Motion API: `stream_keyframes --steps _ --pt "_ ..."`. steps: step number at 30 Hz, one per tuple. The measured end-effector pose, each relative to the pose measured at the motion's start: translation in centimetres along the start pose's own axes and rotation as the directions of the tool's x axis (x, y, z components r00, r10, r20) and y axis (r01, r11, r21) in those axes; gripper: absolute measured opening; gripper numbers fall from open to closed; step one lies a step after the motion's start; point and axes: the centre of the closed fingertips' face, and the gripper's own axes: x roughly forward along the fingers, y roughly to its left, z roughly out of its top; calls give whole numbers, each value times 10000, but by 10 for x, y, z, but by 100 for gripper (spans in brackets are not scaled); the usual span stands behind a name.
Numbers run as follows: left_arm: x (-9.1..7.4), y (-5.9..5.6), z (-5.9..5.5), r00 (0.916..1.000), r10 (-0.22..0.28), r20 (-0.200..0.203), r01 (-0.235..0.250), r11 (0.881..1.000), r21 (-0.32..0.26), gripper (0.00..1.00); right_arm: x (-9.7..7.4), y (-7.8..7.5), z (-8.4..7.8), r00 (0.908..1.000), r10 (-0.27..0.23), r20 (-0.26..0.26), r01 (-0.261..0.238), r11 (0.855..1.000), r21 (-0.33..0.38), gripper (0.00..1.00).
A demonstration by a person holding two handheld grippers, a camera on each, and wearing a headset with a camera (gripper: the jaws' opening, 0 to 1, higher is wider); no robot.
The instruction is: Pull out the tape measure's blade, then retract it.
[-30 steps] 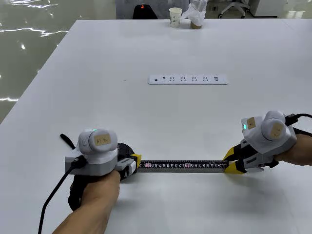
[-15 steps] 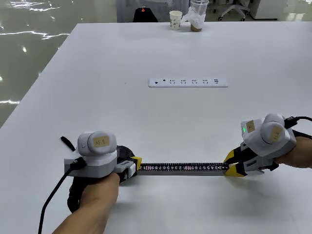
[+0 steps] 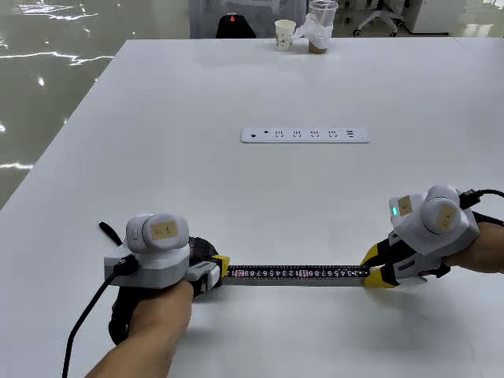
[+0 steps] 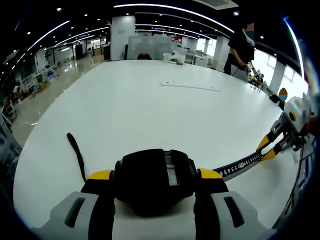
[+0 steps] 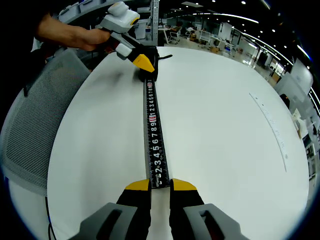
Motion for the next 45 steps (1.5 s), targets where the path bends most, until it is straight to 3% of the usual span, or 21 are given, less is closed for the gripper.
stream_keyframes --steps 45 --pt "0 0 0 9998 -177 -78 176 9997 -149 59 20 4 39 9986 219 490 -216 9997 -80 10"
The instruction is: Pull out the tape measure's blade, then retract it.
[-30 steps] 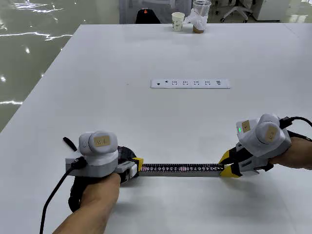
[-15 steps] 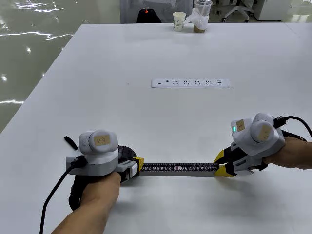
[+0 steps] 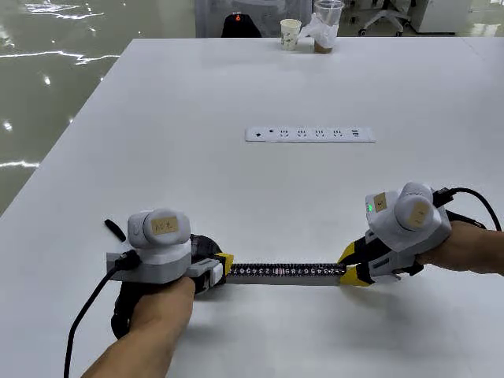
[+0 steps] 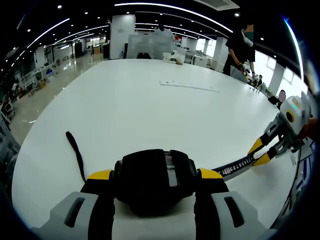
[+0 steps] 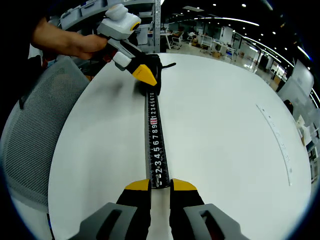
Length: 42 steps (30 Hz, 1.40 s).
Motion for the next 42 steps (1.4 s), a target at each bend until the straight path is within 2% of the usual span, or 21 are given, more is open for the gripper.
stream_keyframes --steps 42 --pt "1 0 0 10000 -79 -7 79 10000 -24 59 17 2 23 9997 11 262 -11 10000 5 10"
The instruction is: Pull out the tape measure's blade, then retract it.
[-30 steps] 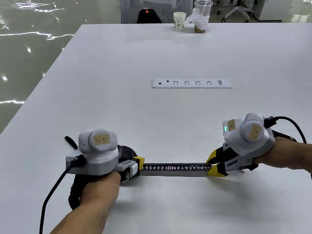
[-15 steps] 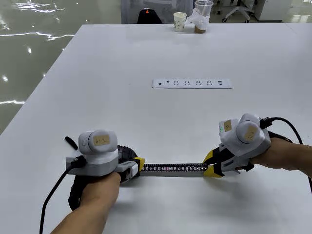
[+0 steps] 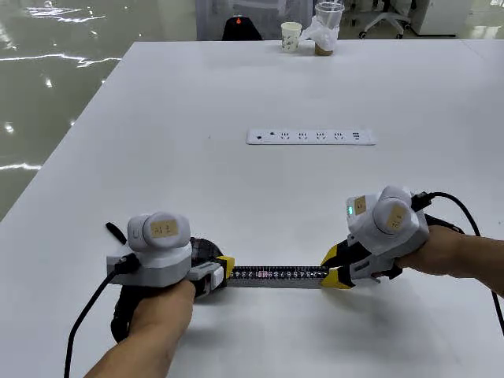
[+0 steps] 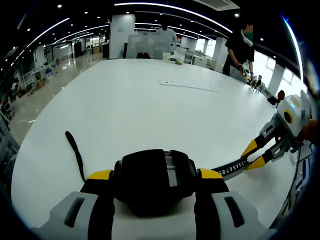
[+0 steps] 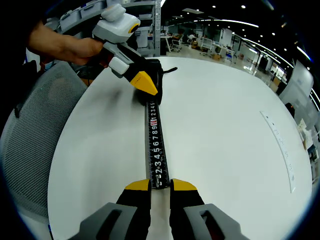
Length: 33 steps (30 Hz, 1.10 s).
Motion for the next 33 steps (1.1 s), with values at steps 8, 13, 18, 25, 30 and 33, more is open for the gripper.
stream_keyframes --steps 8,13,18,25,30,33 --pt "0 0 0 10000 -15 -2 15 10000 -24 60 4 1 5 10000 11 74 -11 10000 36 10" --pt "0 0 0 10000 -11 -3 11 10000 -31 60 8 2 10 9999 35 125 -35 10000 38 10" --pt "0 0 0 10000 -12 -3 12 10000 -38 60 11 3 14 9998 54 181 -54 10000 38 10" --pt "0 0 0 10000 -29 -14 28 10000 -63 60 15 3 20 9996 91 267 -93 9999 52 10" --pt "-1 0 0 10000 -54 -23 53 10000 -83 60 17 3 23 9995 122 297 -123 9999 36 10" --pt "-1 0 0 10000 -55 -24 55 9999 -88 60 19 3 25 9994 127 314 -128 9999 39 10"
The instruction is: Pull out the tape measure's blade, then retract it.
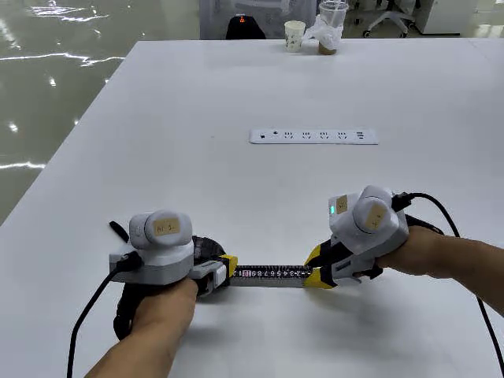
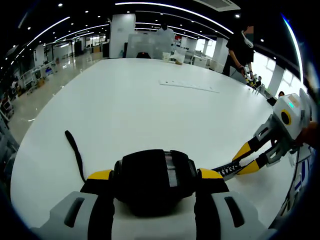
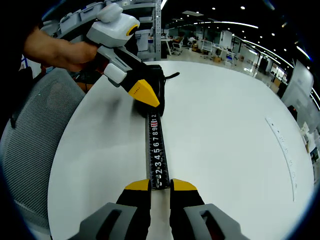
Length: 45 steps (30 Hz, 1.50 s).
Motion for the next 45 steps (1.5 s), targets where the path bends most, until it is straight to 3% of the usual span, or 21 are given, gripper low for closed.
stream_keyframes --steps 45 --pt "0 0 0 9999 -103 -43 102 9997 -205 60 34 3 44 9986 163 496 -157 9998 -115 10"
